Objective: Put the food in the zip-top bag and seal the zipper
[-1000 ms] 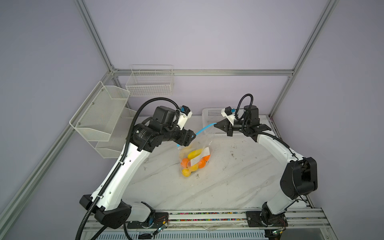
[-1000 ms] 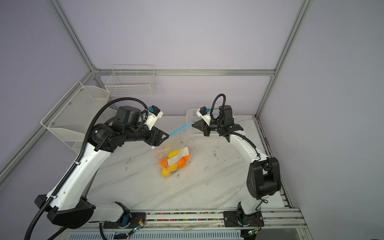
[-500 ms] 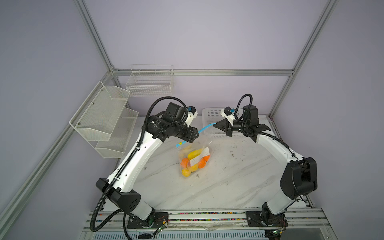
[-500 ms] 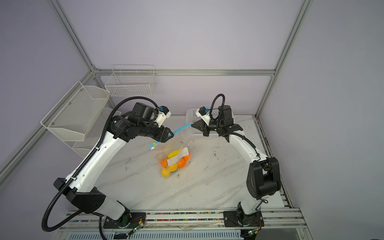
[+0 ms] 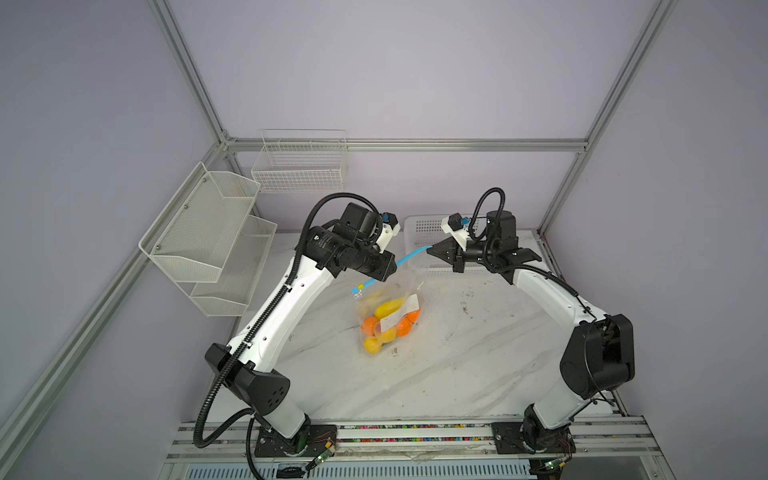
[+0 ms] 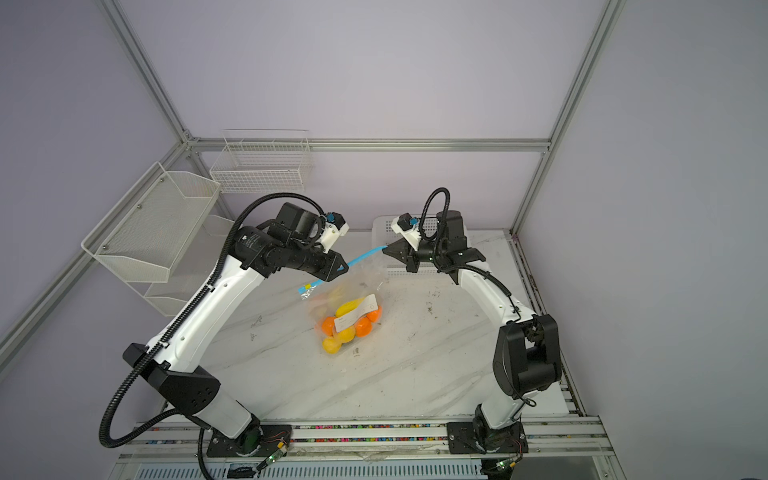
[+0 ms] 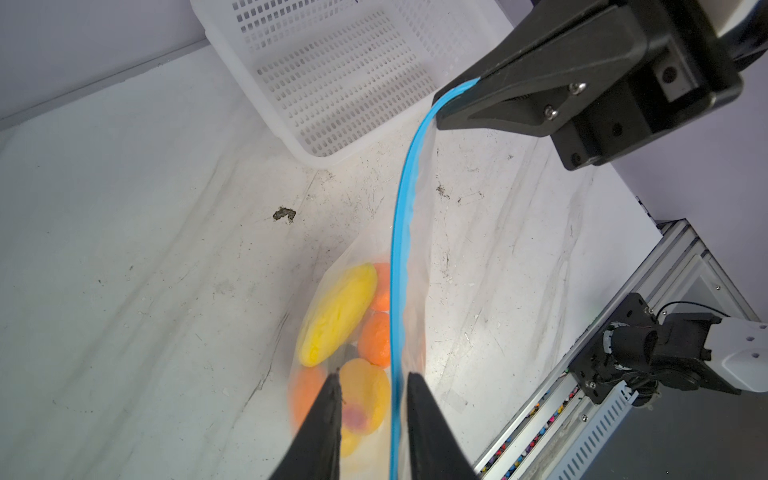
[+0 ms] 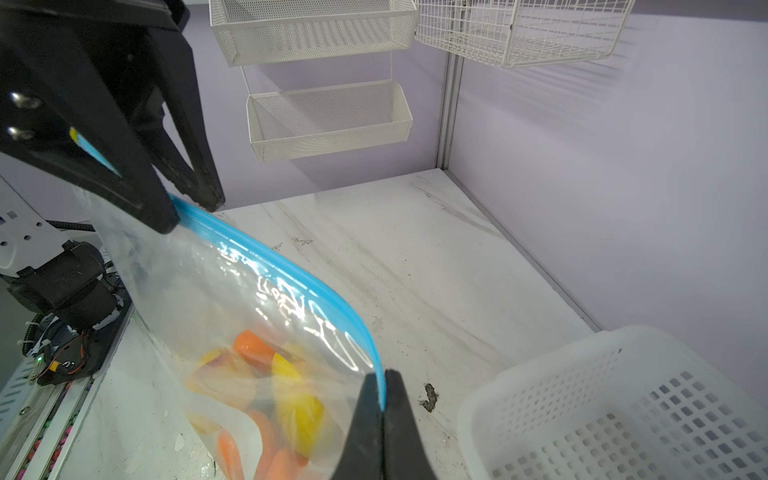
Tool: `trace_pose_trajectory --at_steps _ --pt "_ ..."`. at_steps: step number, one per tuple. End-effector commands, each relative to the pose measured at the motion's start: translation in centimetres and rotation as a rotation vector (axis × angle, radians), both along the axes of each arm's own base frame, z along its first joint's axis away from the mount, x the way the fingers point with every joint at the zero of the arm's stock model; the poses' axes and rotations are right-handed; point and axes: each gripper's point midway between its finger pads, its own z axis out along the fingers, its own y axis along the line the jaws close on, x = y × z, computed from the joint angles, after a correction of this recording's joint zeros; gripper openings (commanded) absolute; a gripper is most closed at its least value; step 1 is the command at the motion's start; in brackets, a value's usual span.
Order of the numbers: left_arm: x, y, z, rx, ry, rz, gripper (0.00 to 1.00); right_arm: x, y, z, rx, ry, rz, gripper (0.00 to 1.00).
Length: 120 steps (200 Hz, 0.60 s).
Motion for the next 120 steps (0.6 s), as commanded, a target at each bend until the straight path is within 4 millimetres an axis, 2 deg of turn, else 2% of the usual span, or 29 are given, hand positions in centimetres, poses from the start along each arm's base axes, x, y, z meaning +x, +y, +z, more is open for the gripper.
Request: trace_pose_trajectory --at_steps 1,52,93,120 --pt "0.17 -0.01 4.18 -0.068 -0.094 -0.002 0.23 0.16 0.36 1.54 0.018 -0.055 0.016 0.00" --pt "0.08 -0.09 4.17 -0.072 -0.092 -0.006 0.10 0.15 0.37 1.51 0.018 -0.054 0.015 0.00" --pt "-0.15 0.01 4.16 -0.080 -0.085 -0.001 0.07 0.17 0.34 1.77 0.028 -0.054 0.010 0.00" --pt "-0.46 0.24 3.94 -0.097 -0.067 0.028 0.06 0.07 0.35 2.33 0.042 -0.046 0.006 0.34"
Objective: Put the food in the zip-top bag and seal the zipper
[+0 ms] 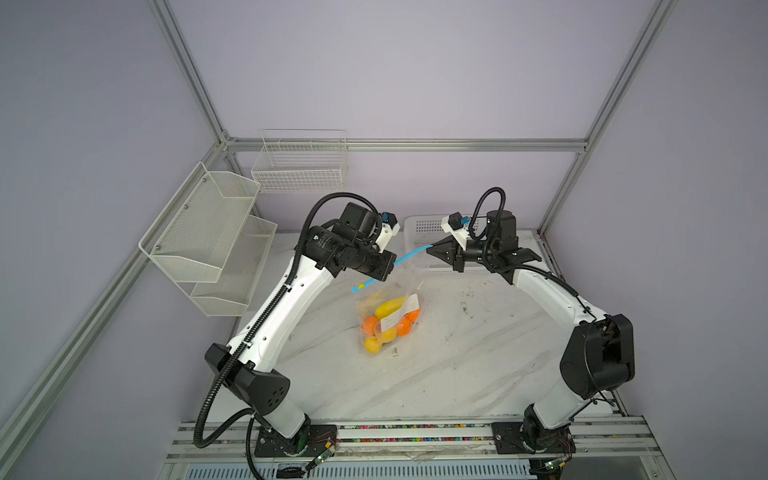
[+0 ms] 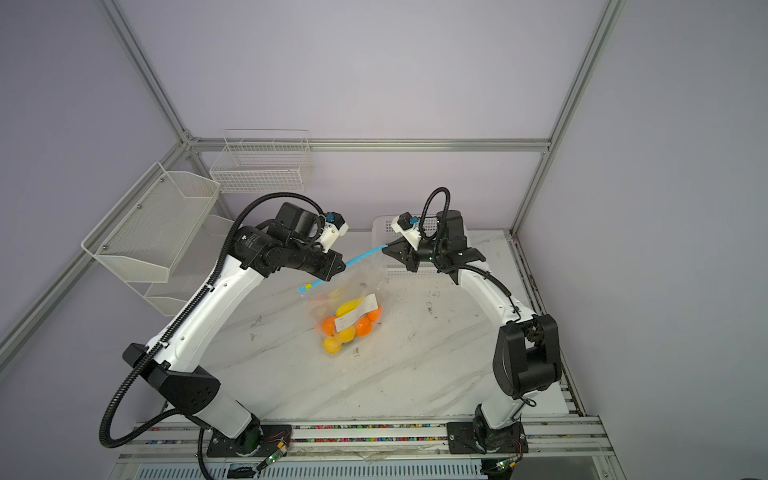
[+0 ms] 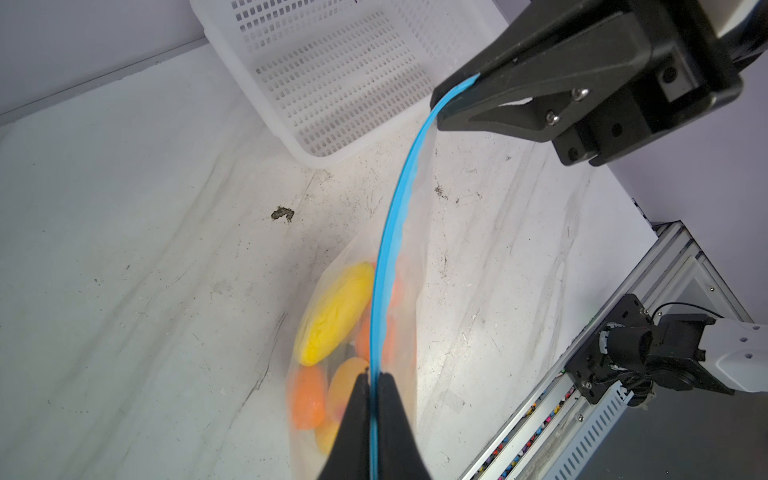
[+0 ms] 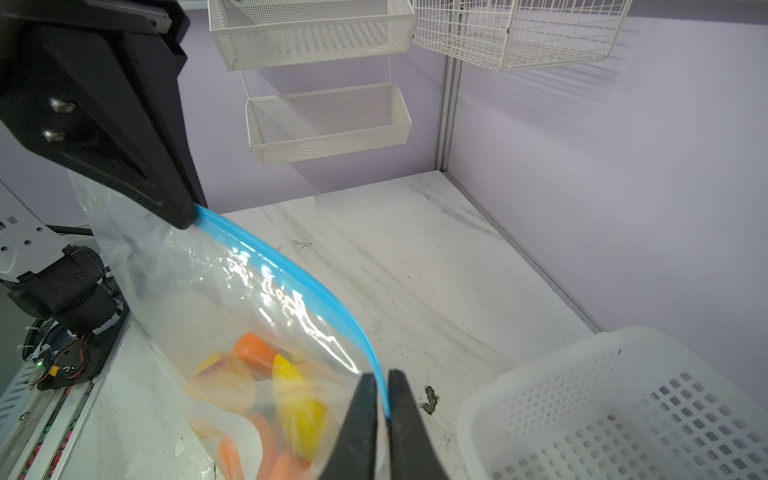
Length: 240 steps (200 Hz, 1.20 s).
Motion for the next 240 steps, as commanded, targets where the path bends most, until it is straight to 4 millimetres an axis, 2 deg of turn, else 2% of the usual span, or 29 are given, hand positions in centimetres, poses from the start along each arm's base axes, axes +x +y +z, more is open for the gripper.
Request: trace_pose_trajectory --at_steps 1,15,23,41,54,64,82,117,119,122,164,209,214,240 --pt "-0.5 0.2 3.9 -0.087 -0.073 0.023 0.06 -0.1 0.3 2.0 0.030 -0.047 0.012 0.35" --pt "-0.7 0.3 4.0 -0.110 -0.078 0.036 0.06 0.0 0.2 2.6 0.050 -0.031 -0.011 0.50" --pt "-0.9 0.3 4.3 -0.123 -0.083 0.039 0.06 0.2 0.1 2.9 0.056 -0.019 -0.034 0.54" --pt "-1.2 0.4 5.0 -0.140 -0.097 0.040 0.06 0.6 -0.4 3.4 0.085 0.022 -0.105 0.57" --pt "-1.5 0.3 5.4 -0.172 -0.087 0.055 0.06 1.5 -1.1 4.9 0.182 0.058 -0.209 0.57" --pt "-1.7 0.3 5.7 -0.190 -0.088 0.054 0.06 2.4 -2.2 6.1 0.288 0.091 -0.324 0.57" --pt "-1.9 0.2 5.7 -0.219 -0.087 0.061 0.06 3.7 -4.6 7.0 0.439 0.168 -0.503 0.57" --pt "-1.7 0.1 5.3 -0.274 -0.087 0.108 0.06 4.3 -7.6 6.5 0.521 0.268 -0.707 0.58" --pt "-2.2 0.5 6.2 -0.291 -0.107 0.109 0.06 4.3 -7.9 6.4 0.522 0.271 -0.721 0.58" --pt "-2.4 0.6 6.5 -0.301 -0.112 0.110 0.06 4.4 -8.2 6.3 0.525 0.274 -0.740 0.58" --pt "-2.9 -0.4 6.5 -0.389 -0.064 0.111 0.06 5.4 -11.3 3.4 0.509 0.329 -0.890 0.59" --pt "-2.6 -2.6 5.4 -0.514 0.027 0.133 0.05 5.9 -14.8 1.7 0.491 0.300 -1.023 0.60" --pt "-2.6 -3.0 5.4 -0.527 0.033 0.135 0.05 5.4 -15.3 2.8 0.508 0.273 -1.032 0.60" --pt "-2.8 -5.2 6.1 -0.585 0.037 0.114 0.04 5.4 -17.7 3.0 0.521 0.248 -1.133 0.61"
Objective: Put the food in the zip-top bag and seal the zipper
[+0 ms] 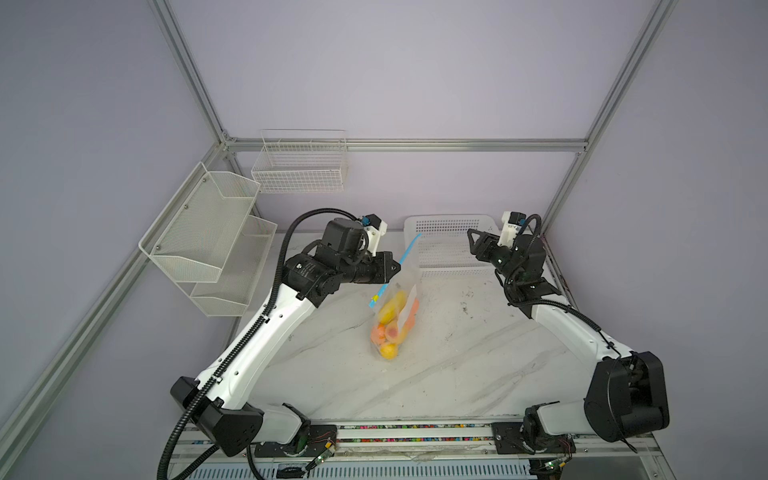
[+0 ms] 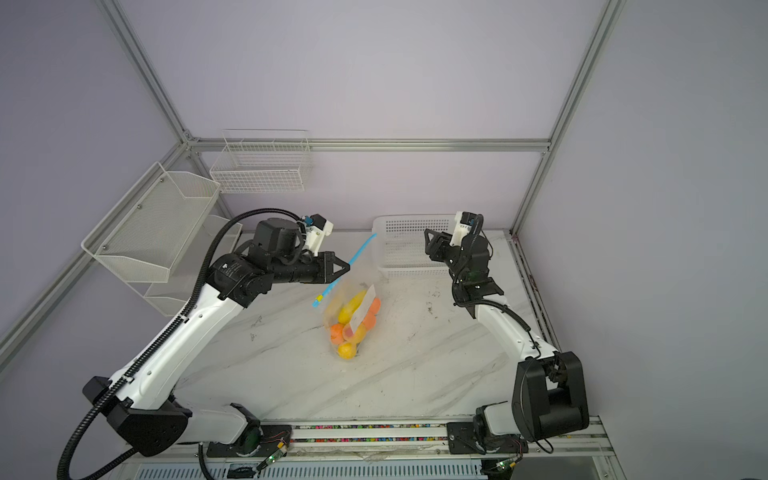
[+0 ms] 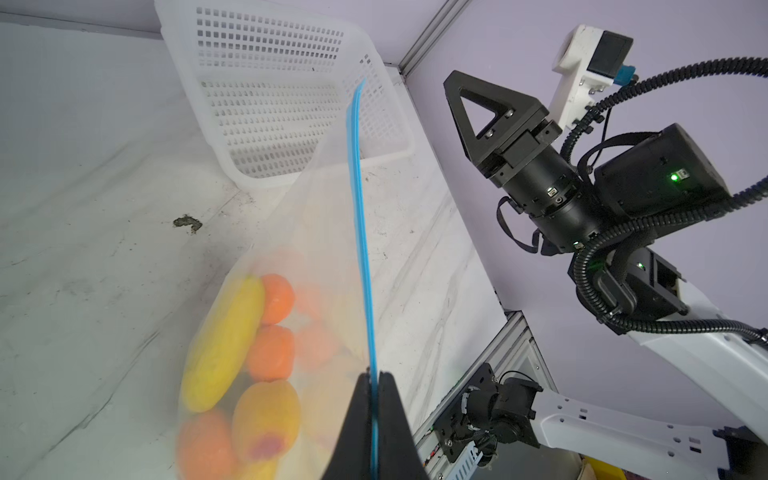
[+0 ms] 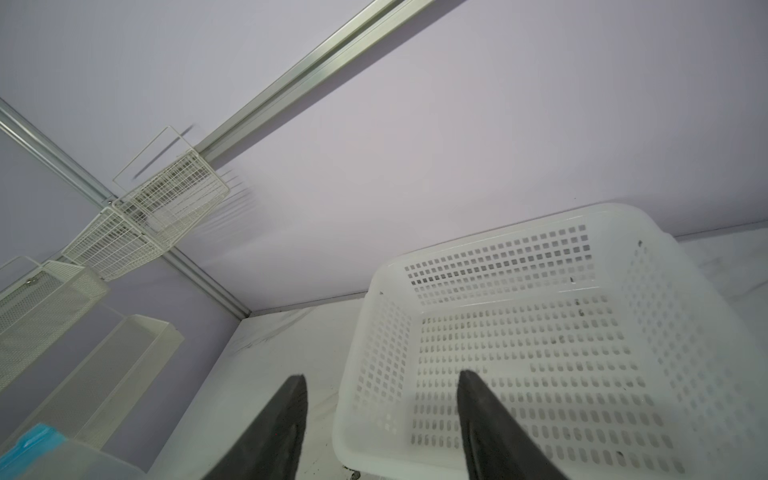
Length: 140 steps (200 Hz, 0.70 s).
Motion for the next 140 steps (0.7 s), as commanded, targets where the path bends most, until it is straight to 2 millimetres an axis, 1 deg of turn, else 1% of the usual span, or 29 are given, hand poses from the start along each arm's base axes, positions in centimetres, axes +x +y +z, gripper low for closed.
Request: trace_pose_trajectory --at_steps 1,23,31,34,45,54,71,84,96,109,112,128,140 --pt "-0.1 -2.8 3.0 -0.157 -0.054 -0.024 0.04 -0.4 -2.9 2.5 0.007 -0.059 -0.126 0.61" --pt "-0.3 -5.2 3.8 -0.226 -0.053 -0.048 0.04 -0.4 -3.9 2.7 0.005 -0.062 -0.158 0.60" --pt "-0.7 -5.9 4.5 -0.261 -0.054 -0.059 0.04 -0.4 -4.2 2.8 0.005 -0.064 -0.168 0.60" --pt "-0.2 -6.8 3.4 -0.252 -0.033 -0.062 0.04 -0.4 -4.3 2.8 0.005 -0.063 -0.171 0.60" --pt "-0.3 -8.6 2.8 -0.270 -0.022 -0.082 0.04 -0.4 -4.6 2.9 0.001 -0.068 -0.186 0.60" --pt "-0.3 -9.8 1.6 -0.265 0.005 -0.093 0.04 -0.4 -5.0 3.0 -0.007 -0.073 -0.203 0.61" --pt "-0.1 -11.7 -0.4 -0.268 0.083 -0.104 0.04 -0.5 -5.6 3.2 -0.024 -0.082 -0.232 0.61" --pt "-0.2 -12.9 -1.3 -0.282 0.120 -0.120 0.03 -0.8 -6.0 3.6 -0.033 -0.092 -0.251 0.61" --pt "-0.1 -13.5 -1.7 -0.309 0.145 -0.111 0.03 -0.8 -6.1 3.6 -0.041 -0.094 -0.258 0.61" --pt "0.0 -13.7 -1.6 -0.332 0.143 -0.098 0.03 -0.6 -5.9 3.5 -0.047 -0.095 -0.250 0.60" --pt "0.1 -13.7 -1.8 -0.330 0.144 -0.093 0.03 -0.6 -5.9 3.5 -0.049 -0.095 -0.247 0.60" --pt "0.3 -12.7 -1.6 -0.337 0.110 -0.051 0.04 -0.1 -5.3 3.0 -0.052 -0.086 -0.218 0.60" --pt "0.6 -11.3 -1.4 -0.343 0.073 -0.002 0.04 0.2 -4.9 2.4 -0.054 -0.072 -0.198 0.61"
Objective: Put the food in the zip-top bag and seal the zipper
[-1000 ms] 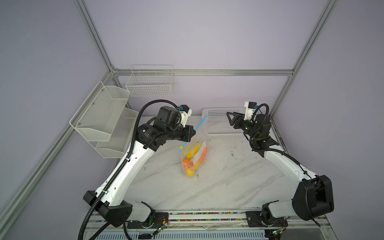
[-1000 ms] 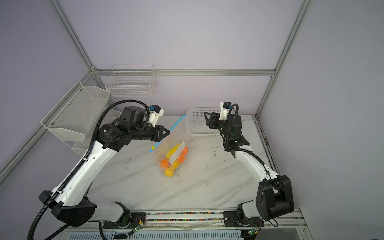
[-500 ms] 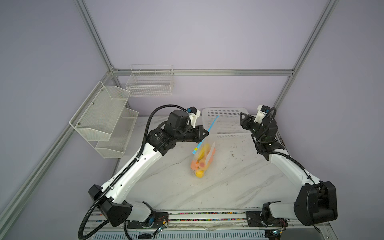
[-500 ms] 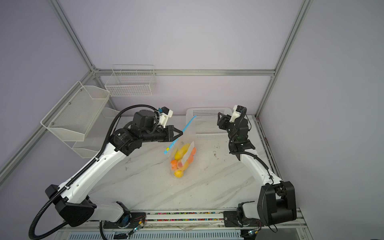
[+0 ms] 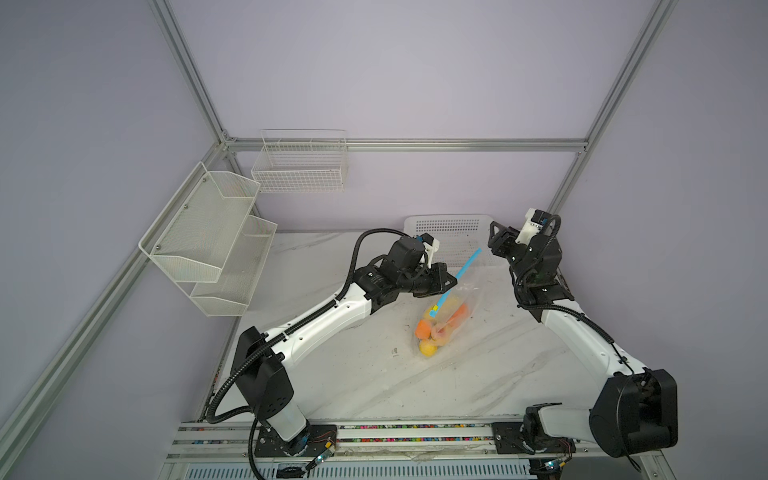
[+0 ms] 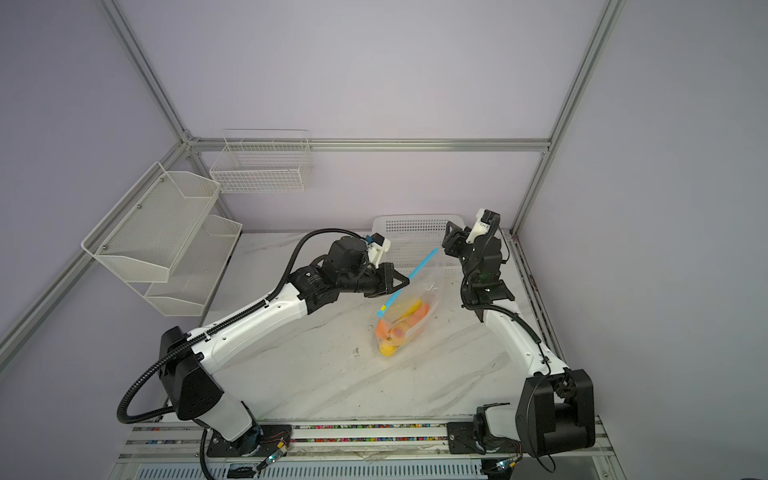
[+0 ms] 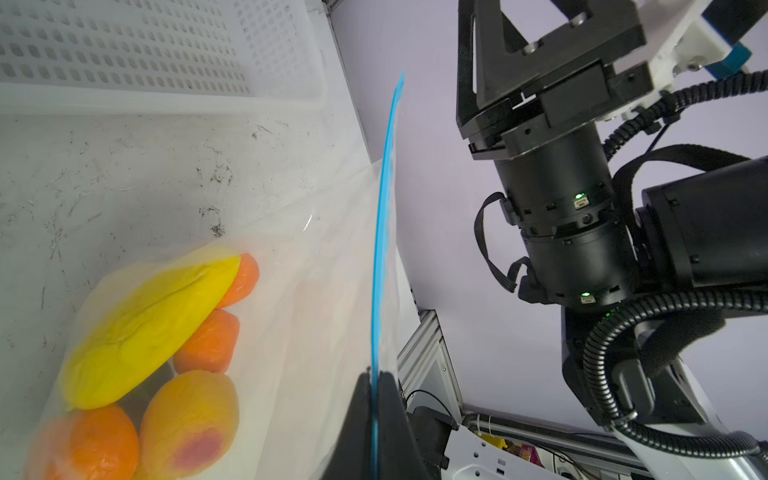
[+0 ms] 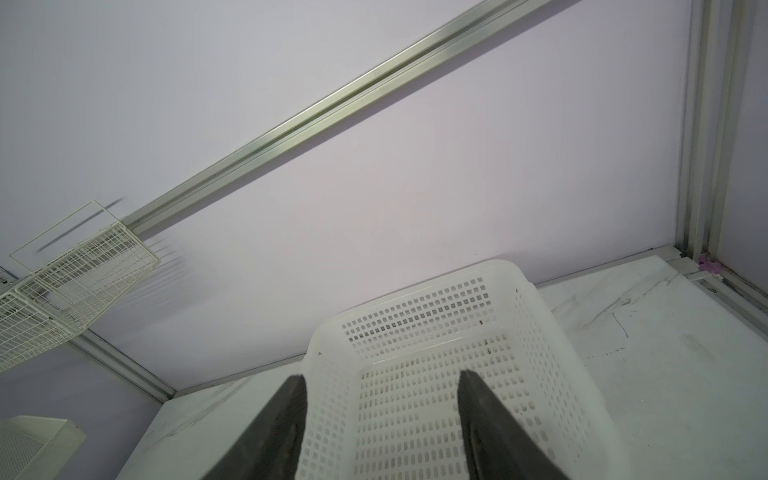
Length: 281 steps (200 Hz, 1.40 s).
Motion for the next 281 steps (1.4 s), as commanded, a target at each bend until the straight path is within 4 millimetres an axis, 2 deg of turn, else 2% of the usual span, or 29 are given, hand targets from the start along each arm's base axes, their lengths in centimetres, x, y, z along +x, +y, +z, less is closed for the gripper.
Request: trace_pose_trajectory --at_steps 1,16,20,22,25,40,57,59,63,96,136,190,217,253,281 --pt "0.2 2.1 4.0 -0.110 -0.105 0.092 0.04 0.4 0.2 0.0 -0.011 -0.006 0.017 0.60" --pt "0.6 4.7 4.1 -0.099 -0.128 0.169 0.04 0.7 0.5 -0.5 -0.012 0.003 0.031 0.60" --pt "0.8 5.2 3.5 -0.085 -0.127 0.189 0.04 0.7 0.6 -0.6 -0.012 0.003 0.035 0.60" --pt "0.6 6.0 4.3 -0.096 -0.143 0.202 0.04 0.8 0.6 -0.7 -0.012 0.005 0.037 0.60" --pt "0.5 6.6 4.5 -0.098 -0.150 0.217 0.05 0.8 0.7 -0.8 -0.012 0.007 0.042 0.60" --pt "0.8 9.0 3.7 -0.078 -0.159 0.286 0.05 1.0 1.1 -1.3 -0.013 0.018 0.061 0.60" --pt "1.0 11.2 1.9 -0.043 -0.140 0.336 0.05 0.9 1.9 -1.1 0.013 0.020 0.109 0.60" --pt "1.0 11.4 1.7 -0.039 -0.138 0.341 0.05 1.2 2.1 -2.0 0.015 0.040 0.117 0.60" --pt "1.0 11.8 1.3 -0.031 -0.133 0.349 0.05 1.3 2.4 -2.5 0.022 0.053 0.129 0.60" --pt "1.2 15.5 -3.6 0.042 -0.061 0.431 0.05 1.0 4.7 -4.5 0.052 0.113 0.225 0.59" --pt "0.9 19.5 -8.3 0.103 0.018 0.511 0.04 -0.5 8.3 -6.5 0.002 0.163 0.307 0.58" --pt "-0.4 26.2 -11.3 0.234 0.026 0.658 0.05 -2.7 14.0 -9.5 -0.081 0.222 0.433 0.58" --pt "-1.3 29.9 -14.1 0.387 0.025 0.755 0.05 -4.6 17.2 -9.5 -0.095 0.162 0.545 0.55" --pt "-1.9 32.2 -16.9 0.428 0.059 0.832 0.07 -6.9 20.8 -10.7 -0.126 0.149 0.652 0.54" --pt "-2.8 34.4 -18.8 0.480 0.113 0.908 0.10 -8.5 22.7 -12.3 -0.172 0.170 0.714 0.53"
